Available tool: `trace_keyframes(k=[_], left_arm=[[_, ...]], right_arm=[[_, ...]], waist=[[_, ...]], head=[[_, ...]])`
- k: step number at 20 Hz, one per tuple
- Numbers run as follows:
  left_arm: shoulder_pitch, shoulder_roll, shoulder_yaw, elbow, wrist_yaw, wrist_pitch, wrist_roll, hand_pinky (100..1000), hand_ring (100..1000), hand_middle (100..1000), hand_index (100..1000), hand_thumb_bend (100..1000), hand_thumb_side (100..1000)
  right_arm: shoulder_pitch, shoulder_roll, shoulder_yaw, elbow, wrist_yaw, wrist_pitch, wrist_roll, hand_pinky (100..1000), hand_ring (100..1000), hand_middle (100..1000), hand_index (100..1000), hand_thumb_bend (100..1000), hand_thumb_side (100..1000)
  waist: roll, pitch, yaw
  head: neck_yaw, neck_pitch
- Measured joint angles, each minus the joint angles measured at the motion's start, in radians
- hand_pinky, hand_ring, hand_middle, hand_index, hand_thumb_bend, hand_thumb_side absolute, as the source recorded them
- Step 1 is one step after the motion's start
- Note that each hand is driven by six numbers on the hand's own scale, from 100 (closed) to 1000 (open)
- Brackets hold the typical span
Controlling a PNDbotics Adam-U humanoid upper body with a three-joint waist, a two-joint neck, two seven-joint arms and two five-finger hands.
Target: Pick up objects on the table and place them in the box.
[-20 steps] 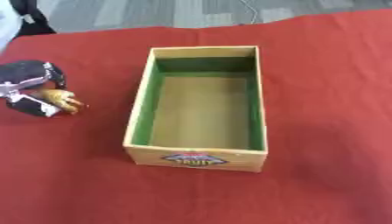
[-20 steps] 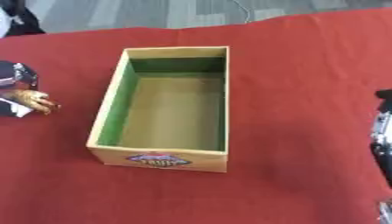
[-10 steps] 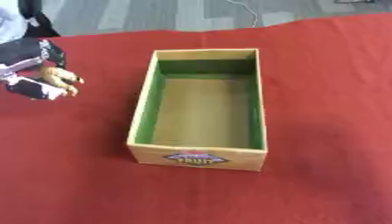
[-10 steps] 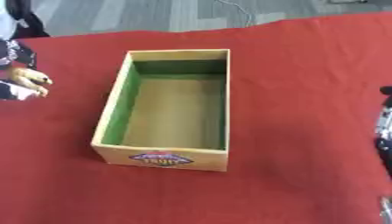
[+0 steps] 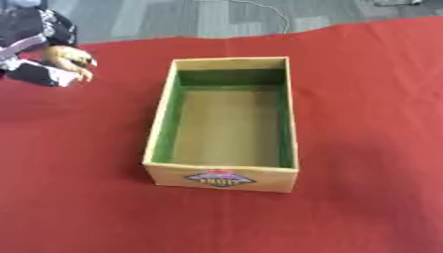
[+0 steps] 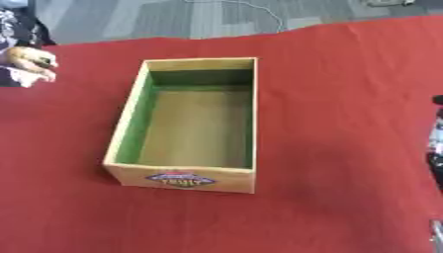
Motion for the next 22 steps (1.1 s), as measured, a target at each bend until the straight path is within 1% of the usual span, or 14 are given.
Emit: trace_keyframes(k=[3,6,10,13,17,22], left_arm=[[-0.018,-0.041,-0.007,-0.066,0.005,0.023,0.038,643,590,426,417,100,422],[-0.036,-0.091,-0.013,-0.122,0.004,0.057,0.072,641,589,429,419,100,437],[-0.046,-0.160,-0.020,-0.169,-0.013,0.092,0.106,641,592,434,422,100,451],[-0.048,-0.209,-0.030,-0.190,-0.049,0.108,0.125,641,594,438,423,100,456],[-0.054,-0.266,-0.048,-0.205,-0.110,0.112,0.158,641,594,443,425,100,438],[-0.053,-0.317,-0.072,-0.200,-0.179,0.091,0.184,645,597,447,426,100,411]], right_arm=[[-0.004,-0.001,0.000,0.000,-0.008,-0.002,0.000,868,576,412,764,100,437],[-0.008,-0.002,0.000,0.000,-0.020,-0.006,0.003,867,576,413,764,100,435],[-0.017,-0.003,0.000,0.000,-0.036,-0.010,0.006,866,576,416,764,100,430],[-0.028,-0.004,-0.003,0.000,-0.052,-0.011,0.007,866,576,418,764,100,427],[-0.041,-0.005,-0.006,0.000,-0.071,-0.014,0.008,865,571,420,763,100,422],[-0.059,-0.005,-0.006,0.000,-0.094,-0.018,0.012,864,571,422,763,100,419]], waist=[[0.000,-0.006,-0.008],[-0.001,-0.009,-0.019],[-0.005,-0.011,-0.036],[-0.006,-0.011,-0.051],[-0.007,-0.011,-0.069],[-0.009,-0.011,-0.088]], head=[[0.004,0.000],[0.010,0.000],[0.024,0.000],[0.039,0.000],[0.058,0.000],[0.078,0.000]])
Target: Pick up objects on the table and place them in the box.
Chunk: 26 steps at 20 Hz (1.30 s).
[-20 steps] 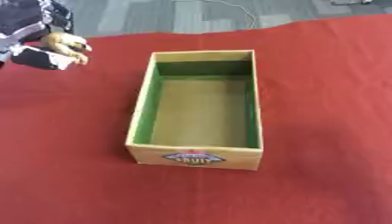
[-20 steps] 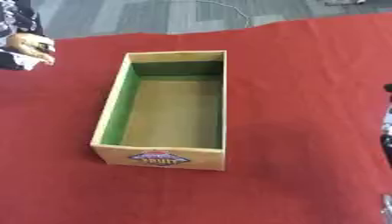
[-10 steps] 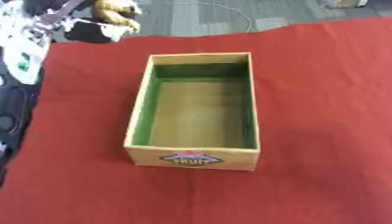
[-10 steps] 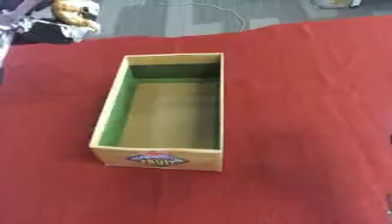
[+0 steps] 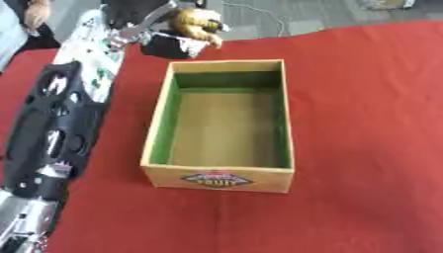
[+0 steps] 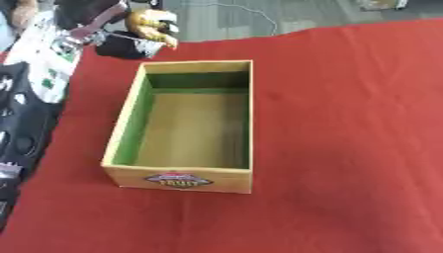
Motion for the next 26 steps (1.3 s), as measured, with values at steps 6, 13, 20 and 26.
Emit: trace_keyframes(k=[6,13,20,26], left_arm=[[0.028,-0.034,-0.020,0.040,-0.108,-0.036,0.021,652,603,451,430,100,371],[0.039,-0.060,-0.043,0.079,-0.229,-0.075,0.063,667,622,469,461,100,331],[0.063,-0.082,-0.063,0.141,-0.297,-0.128,0.048,698,659,519,583,100,303],[0.073,-0.089,-0.075,0.178,-0.285,-0.169,-0.049,735,719,586,721,100,273]], right_arm=[[-0.008,0.000,0.000,0.000,-0.012,-0.005,0.001,866,571,422,763,100,417],[-0.013,0.004,0.000,0.000,-0.018,-0.002,0.005,869,570,421,764,100,414],[-0.014,0.006,0.000,0.000,-0.018,0.003,0.008,871,570,419,765,100,419],[-0.016,0.006,0.000,0.000,-0.017,0.004,0.008,872,569,419,765,100,419]], waist=[[0.000,0.001,-0.007],[0.001,0.005,-0.013],[0.003,0.007,-0.010],[0.003,0.009,-0.006]], head=[[0.005,0.000],[0.006,0.000],[0.005,0.000],[0.004,0.000]])
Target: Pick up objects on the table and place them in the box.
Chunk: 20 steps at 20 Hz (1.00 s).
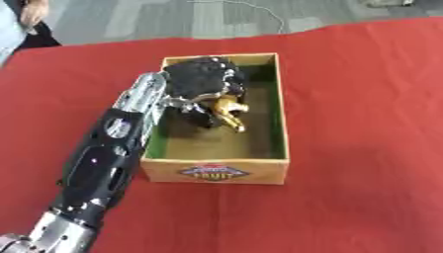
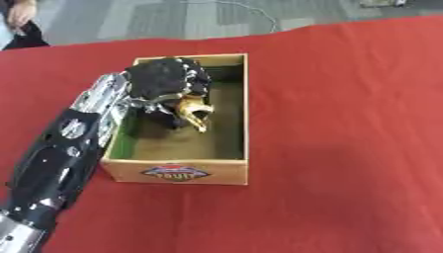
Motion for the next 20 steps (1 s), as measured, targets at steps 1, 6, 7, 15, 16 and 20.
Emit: trace_keyframes(k=[1,6,7,15,16,20], left_arm=[[0.000,0.000,-0.002,0.001,0.008,-0.002,-0.022,745,733,604,758,100,264],[0.002,0.000,-0.008,-0.017,0.044,-0.004,-0.109,821,831,752,934,100,246],[0.004,0.000,-0.008,-0.024,0.045,-0.003,-0.118,821,831,752,934,100,246],[0.004,0.002,-0.006,-0.079,0.000,0.033,-0.120,936,965,894,1000,352,439],[0.001,0.003,-0.006,-0.087,-0.011,0.040,-0.113,942,972,898,1000,398,487],[-0.026,0.018,0.005,-0.112,-0.056,0.073,-0.074,981,1000,921,1000,556,630]], right_arm=[[0.000,0.000,0.000,0.000,0.000,0.001,0.000,873,569,419,765,100,419],[0.000,0.000,0.000,0.000,0.000,0.002,0.001,873,569,419,764,100,418],[0.000,0.000,0.000,0.000,0.000,0.002,0.001,873,569,419,764,100,418],[-0.001,0.000,0.000,0.000,-0.002,0.004,0.004,873,568,419,763,100,416],[-0.001,0.000,0.000,0.000,-0.003,0.005,0.004,873,568,420,763,100,414],[-0.002,0.000,0.000,0.000,-0.012,0.006,0.007,872,567,420,763,100,411]], waist=[[0.000,0.000,0.001],[0.000,0.000,0.001],[0.000,0.000,0.001],[0.000,0.000,0.001],[0.000,-0.001,0.000],[0.001,-0.005,-0.007]], head=[[0.000,0.000],[-0.002,0.000],[-0.003,0.000],[-0.003,0.000],[-0.003,0.000],[0.000,0.000]])
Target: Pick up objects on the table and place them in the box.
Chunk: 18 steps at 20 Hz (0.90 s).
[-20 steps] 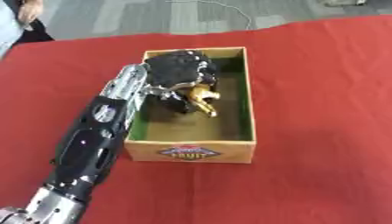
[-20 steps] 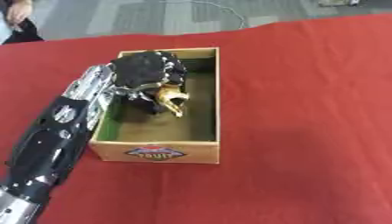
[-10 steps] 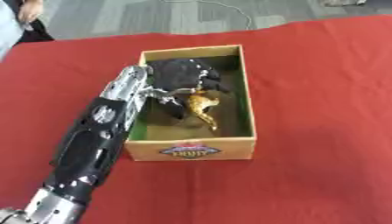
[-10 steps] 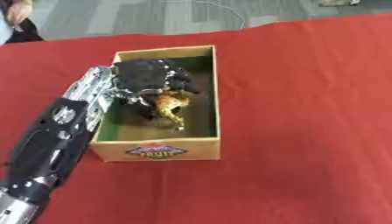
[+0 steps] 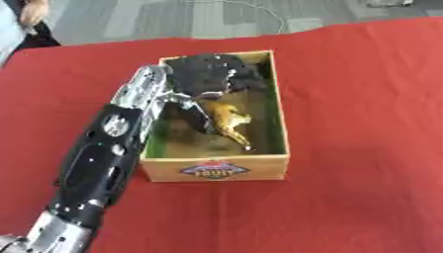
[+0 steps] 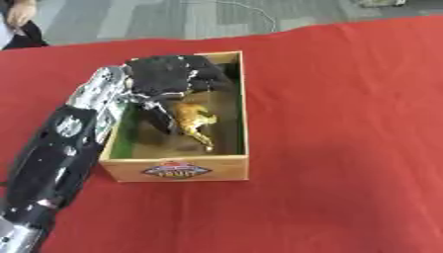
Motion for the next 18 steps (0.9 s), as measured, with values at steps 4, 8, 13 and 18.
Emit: trace_keyframes(k=[4,8,13,18], left_arm=[[-0.017,0.021,0.001,-0.002,-0.081,-0.016,-0.017,1000,1000,931,1000,653,756],[-0.014,0.026,0.004,-0.001,-0.147,-0.057,-0.078,1000,1000,928,1000,603,739],[0.004,0.027,0.020,-0.011,-0.133,-0.063,-0.110,999,1000,910,1000,481,775],[0.013,0.029,0.044,-0.068,-0.019,-0.036,-0.134,981,982,891,1000,385,887]], right_arm=[[0.000,0.000,0.000,0.000,-0.008,0.001,0.001,874,566,419,762,100,411],[0.000,0.000,0.000,0.000,-0.010,0.002,0.002,875,565,418,762,100,410],[0.000,0.000,0.000,0.000,-0.010,0.003,0.003,875,565,418,762,100,411],[0.001,0.000,0.000,0.000,-0.010,0.005,0.004,875,564,418,762,100,411]], waist=[[0.003,-0.005,-0.003],[0.005,-0.006,-0.003],[0.005,-0.006,0.001],[0.005,-0.009,0.010]], head=[[0.002,0.000],[0.002,0.000],[0.000,0.000],[-0.007,0.001]])
